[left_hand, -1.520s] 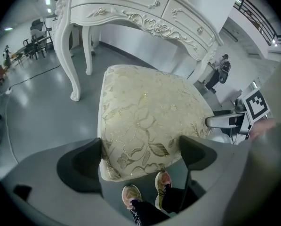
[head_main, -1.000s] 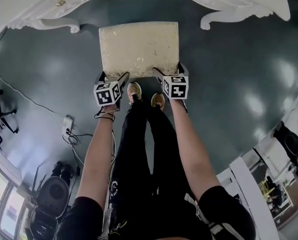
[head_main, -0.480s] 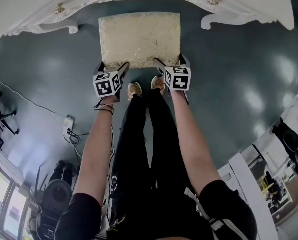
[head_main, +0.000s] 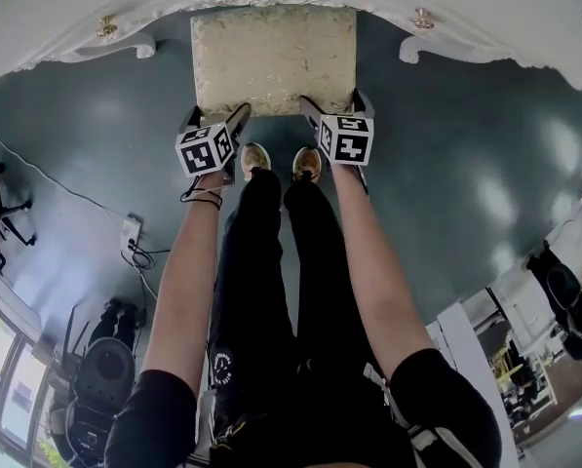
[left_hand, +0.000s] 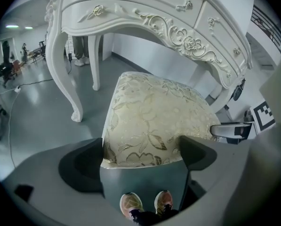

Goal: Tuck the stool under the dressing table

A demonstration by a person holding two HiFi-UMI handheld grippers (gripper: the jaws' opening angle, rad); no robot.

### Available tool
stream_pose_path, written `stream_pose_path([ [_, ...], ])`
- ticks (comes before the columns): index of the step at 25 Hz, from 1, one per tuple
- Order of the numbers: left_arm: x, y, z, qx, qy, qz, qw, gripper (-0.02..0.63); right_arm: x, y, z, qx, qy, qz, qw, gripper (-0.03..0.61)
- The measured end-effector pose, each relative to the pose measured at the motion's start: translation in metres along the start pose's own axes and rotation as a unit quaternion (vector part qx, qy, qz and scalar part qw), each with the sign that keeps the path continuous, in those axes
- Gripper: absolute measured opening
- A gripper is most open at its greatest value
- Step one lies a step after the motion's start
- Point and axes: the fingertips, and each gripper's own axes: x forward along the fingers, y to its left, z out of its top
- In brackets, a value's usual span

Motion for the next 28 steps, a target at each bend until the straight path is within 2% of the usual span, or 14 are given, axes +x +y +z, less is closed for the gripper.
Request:
stream_pose_path([
  [4, 0.012, 0.005, 0.023, -0.006, -0.025, 0.011, 0.9996, 0.52, 0.013, -0.005, 0.021, 0.017, -0.006, -0.016, 1.0, 0.539],
  [7, 0.026, 0.004, 0.048, -0.013, -0.041, 0.011, 0.999, 0.52, 0.024, -0.018, 0.04, 0.07, -0.021, -0.041, 0.996, 0.546],
  [10, 0.034, 0.007, 0.063, -0.024, -0.053, 0.027, 0.9979, 0.52, 0.03, -0.021, 0.049, 0.113, -0.024, -0.072, 0.991, 0.543],
  [13, 0.043, 0.008, 0.068, -0.053, -0.058, 0.043, 0.996, 0.52, 0.038, -0.027, 0.054, 0.137, -0.021, -0.091, 0.986, 0.54],
  [16, 0.05, 0.01, 0.072, -0.099, -0.063, 0.055, 0.9916, 0.518, 0.044, -0.028, 0.051, 0.199, -0.026, -0.101, 0.974, 0.538],
  [18, 0.052, 0.012, 0.077, -0.107, -0.067, 0.06, 0.9902, 0.517, 0.048, -0.028, 0.052, 0.225, -0.031, -0.105, 0.968, 0.531],
  [22, 0.061, 0.01, 0.086, -0.105, -0.066, 0.053, 0.9908, 0.518, 0.055, -0.035, 0.062, 0.224, -0.042, -0.102, 0.968, 0.531],
  [28, 0.076, 0.003, 0.123, -0.105, -0.105, 0.057, 0.9872, 0.518, 0.067, -0.047, 0.1, 0.215, -0.075, -0.088, 0.97, 0.518],
])
